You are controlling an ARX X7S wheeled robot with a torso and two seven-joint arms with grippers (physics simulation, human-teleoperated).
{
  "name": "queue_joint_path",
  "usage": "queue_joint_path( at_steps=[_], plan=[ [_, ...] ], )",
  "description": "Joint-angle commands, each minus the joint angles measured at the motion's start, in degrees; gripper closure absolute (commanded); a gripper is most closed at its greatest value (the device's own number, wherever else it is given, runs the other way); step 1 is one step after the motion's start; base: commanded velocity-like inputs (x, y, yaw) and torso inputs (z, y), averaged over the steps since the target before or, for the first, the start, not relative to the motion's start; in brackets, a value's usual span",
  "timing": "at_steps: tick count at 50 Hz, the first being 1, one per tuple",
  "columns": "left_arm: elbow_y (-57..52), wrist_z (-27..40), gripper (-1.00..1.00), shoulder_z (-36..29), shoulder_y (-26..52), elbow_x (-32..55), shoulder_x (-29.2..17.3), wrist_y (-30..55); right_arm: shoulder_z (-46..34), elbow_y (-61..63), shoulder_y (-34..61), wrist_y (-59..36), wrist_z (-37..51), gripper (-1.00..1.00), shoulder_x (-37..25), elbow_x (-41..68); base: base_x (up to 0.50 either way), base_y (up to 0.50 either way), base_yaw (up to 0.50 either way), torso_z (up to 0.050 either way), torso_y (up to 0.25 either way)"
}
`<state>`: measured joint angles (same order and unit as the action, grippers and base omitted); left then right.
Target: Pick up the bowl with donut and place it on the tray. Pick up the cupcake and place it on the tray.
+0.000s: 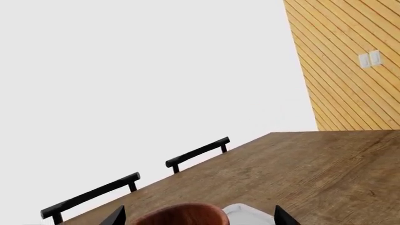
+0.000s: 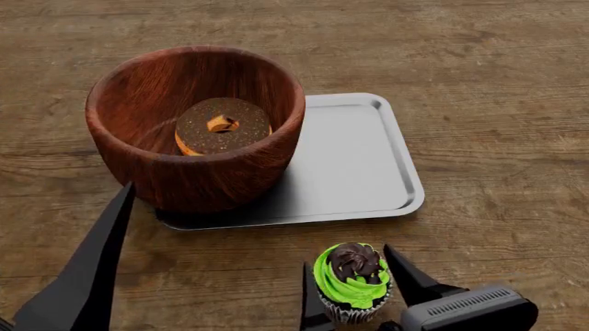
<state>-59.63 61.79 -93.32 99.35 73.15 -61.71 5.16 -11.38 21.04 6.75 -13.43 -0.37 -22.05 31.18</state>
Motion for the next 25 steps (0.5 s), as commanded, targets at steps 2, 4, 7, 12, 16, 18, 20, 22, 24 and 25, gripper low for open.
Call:
queue_joint_path(
  at_steps=[2, 4, 7, 12, 16, 18, 20, 22, 24, 25],
  plan=[
    [-0.06, 0.21, -1.0, -3.09, 0.79, -1.62, -0.38, -1.66, -0.25, -3.8, -0.29, 1.43, -0.96, -1.0, 0.42, -0.22, 0.0, 0.0, 0.0, 0.0, 0.0],
    [-0.02, 0.0, -1.0, -3.22, 0.92, -1.61, -0.74, -1.99, -0.29, -4.14, -0.22, 1.44, -1.01, -1.0, 0.45, -0.19, 0.0, 0.0, 0.0, 0.0, 0.0],
    [-0.04, -0.03, -1.0, -3.58, 0.95, -1.9, -0.85, -2.25, -0.51, -4.67, 0.0, 1.46, -1.08, -1.0, 0.55, -0.33, 0.0, 0.0, 0.0, 0.0, 0.0],
    [-0.06, -0.25, -1.0, -4.54, 0.41, -3.23, -1.31, -2.94, -1.02, -5.16, 0.1, 1.76, -1.51, -1.0, 0.63, -0.56, 0.0, 0.0, 0.0, 0.0, 0.0],
    [-0.24, 0.07, -1.0, -5.74, 0.44, -4.28, -1.51, -3.57, -0.88, -4.89, -0.14, 1.97, -1.67, 1.0, 0.63, -0.02, 0.0, 0.0, 0.0, 0.0, 0.0],
    [-0.32, 0.37, -1.0, -7.39, 1.38, -4.87, -1.46, -4.33, -0.88, -4.43, -0.19, 1.66, -1.39, 1.0, 0.5, 0.08, 0.0, 0.0, 0.0, 0.0, 0.0],
    [-0.34, 1.06, -1.0, -10.33, 3.25, -5.69, -1.11, -5.41, -0.9, -3.8, -0.23, 1.42, -1.08, 1.0, 0.27, -0.01, 0.0, 0.0, 0.0, 0.0, 0.0],
    [-0.34, 1.67, -1.0, -13.72, 5.42, -6.5, -0.83, -6.9, -0.79, -3.26, -0.19, 1.06, -0.64, 1.0, 0.12, 0.07, 0.0, 0.0, 0.0, 0.0, 0.0],
    [-0.33, 2.15, -1.0, -16.76, 7.09, -7.47, -0.71, -8.34, -0.61, -2.32, -0.23, 0.72, -0.17, 1.0, -0.17, 0.16, 0.0, 0.0, 0.0, 0.0, 0.0],
    [-0.3, 2.27, -1.0, -17.53, 7.39, -7.73, -0.74, -8.8, -0.51, -1.78, -0.27, 0.53, 0.06, 1.0, -0.32, 0.25, 0.0, 0.0, 0.0, 0.0, 0.0]
  ],
)
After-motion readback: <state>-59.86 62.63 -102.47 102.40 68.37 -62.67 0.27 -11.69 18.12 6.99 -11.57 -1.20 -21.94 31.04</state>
